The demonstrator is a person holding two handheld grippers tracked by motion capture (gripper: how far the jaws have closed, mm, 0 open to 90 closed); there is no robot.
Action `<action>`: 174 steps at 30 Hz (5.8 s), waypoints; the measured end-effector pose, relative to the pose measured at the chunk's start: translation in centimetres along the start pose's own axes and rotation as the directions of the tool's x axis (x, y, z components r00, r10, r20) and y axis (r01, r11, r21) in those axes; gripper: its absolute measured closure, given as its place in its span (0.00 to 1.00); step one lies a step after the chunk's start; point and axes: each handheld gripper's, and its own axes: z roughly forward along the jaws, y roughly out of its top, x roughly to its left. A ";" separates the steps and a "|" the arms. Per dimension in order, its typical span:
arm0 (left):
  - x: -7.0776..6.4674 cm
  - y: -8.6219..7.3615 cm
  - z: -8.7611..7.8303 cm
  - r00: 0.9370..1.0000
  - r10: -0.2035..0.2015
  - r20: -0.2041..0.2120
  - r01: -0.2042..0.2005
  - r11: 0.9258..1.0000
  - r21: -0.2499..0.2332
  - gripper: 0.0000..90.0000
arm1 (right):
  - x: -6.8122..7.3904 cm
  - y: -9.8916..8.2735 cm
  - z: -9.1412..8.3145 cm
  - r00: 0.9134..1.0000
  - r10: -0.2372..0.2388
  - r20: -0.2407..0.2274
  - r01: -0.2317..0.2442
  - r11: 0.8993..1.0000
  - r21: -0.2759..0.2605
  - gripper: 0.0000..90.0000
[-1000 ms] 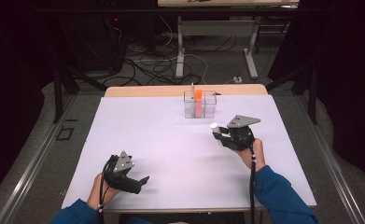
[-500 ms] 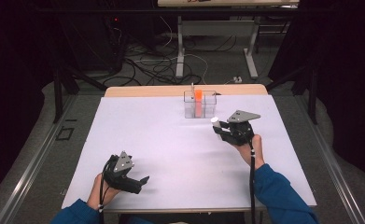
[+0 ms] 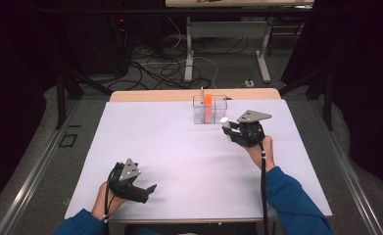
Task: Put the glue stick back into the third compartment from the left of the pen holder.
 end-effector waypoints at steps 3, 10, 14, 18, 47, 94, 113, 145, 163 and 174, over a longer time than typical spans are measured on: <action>0.0 0.0 0.0 1.000 -0.002 0.000 0.002 1.000 -0.001 0.00 | -0.2 0.3 0.3 1.000 -0.006 0.002 0.006 1.000 -0.004 0.75; 0.0 0.0 0.0 1.000 0.001 0.002 -0.001 1.000 0.000 0.00 | -0.6 1.1 0.7 1.000 -0.004 0.021 0.004 1.000 -0.022 0.75; 0.0 -0.1 0.1 1.000 0.000 -0.017 -0.001 1.000 -0.021 0.00 | -1.0 1.6 0.8 1.000 -0.003 0.027 0.003 1.000 -0.029 0.76; 0.0 0.0 -0.1 1.000 0.005 -0.011 -0.005 1.000 -0.003 0.00 | -1.3 2.1 1.2 0.999 -0.002 0.034 0.003 0.999 -0.041 0.75; -0.1 0.0 0.0 1.000 -0.001 -0.023 0.001 1.000 -0.019 0.00 | -3.2 3.3 3.4 0.995 0.047 0.084 -0.041 0.996 -0.075 0.75; 0.1 0.0 0.0 1.000 0.004 -0.005 -0.004 1.000 -0.008 0.00 | -5.8 4.8 7.5 0.979 0.110 0.169 -0.082 0.983 -0.163 0.75; 0.1 0.1 0.0 1.000 0.003 -0.003 -0.003 1.000 -0.010 0.00 | -5.9 4.5 9.2 0.976 0.109 0.190 -0.081 0.985 -0.150 0.75; 0.0 0.0 0.0 1.000 0.000 -0.016 0.000 1.000 -0.029 0.00 | -5.1 3.5 7.4 0.989 0.130 0.074 -0.129 0.991 -0.015 0.28; 0.0 0.1 0.0 1.000 -0.001 -0.020 0.000 1.000 -0.029 0.00 | -3.4 1.5 3.1 0.992 0.122 -0.029 -0.121 0.992 0.038 0.17; 0.0 0.0 0.0 1.000 -0.004 -0.023 0.003 1.000 -0.029 0.00 | -1.5 -0.4 0.8 0.992 0.089 -0.092 -0.080 0.992 0.100 0.11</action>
